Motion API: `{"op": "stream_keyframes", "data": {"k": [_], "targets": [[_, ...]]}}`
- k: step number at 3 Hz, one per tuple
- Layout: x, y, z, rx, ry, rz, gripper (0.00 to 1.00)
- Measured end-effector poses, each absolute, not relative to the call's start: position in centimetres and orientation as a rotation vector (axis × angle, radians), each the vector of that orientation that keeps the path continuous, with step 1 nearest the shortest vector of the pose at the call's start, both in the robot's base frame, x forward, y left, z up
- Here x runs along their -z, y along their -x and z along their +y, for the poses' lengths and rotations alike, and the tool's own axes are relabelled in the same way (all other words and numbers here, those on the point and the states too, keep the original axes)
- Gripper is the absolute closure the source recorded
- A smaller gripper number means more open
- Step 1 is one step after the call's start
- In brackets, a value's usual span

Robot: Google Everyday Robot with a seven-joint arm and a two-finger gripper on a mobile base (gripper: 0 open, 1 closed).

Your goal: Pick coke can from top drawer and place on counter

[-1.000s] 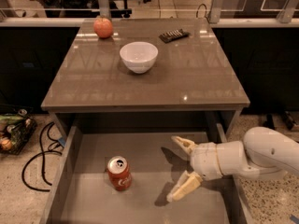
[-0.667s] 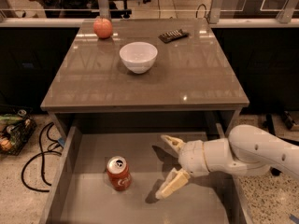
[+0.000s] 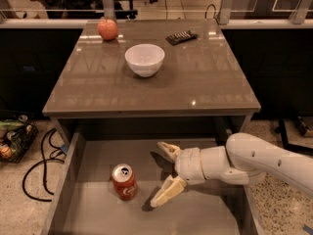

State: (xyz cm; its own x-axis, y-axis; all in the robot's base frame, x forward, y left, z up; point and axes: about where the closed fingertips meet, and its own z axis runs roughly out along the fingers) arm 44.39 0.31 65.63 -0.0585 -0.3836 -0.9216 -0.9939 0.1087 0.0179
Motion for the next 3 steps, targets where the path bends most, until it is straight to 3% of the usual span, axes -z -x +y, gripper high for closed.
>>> {"op": "stream_keyframes", "data": {"k": [3], "targets": [[-66.4, -42.8, 5.5, -1.043, 1.368, 1.482, 0.00]]}}
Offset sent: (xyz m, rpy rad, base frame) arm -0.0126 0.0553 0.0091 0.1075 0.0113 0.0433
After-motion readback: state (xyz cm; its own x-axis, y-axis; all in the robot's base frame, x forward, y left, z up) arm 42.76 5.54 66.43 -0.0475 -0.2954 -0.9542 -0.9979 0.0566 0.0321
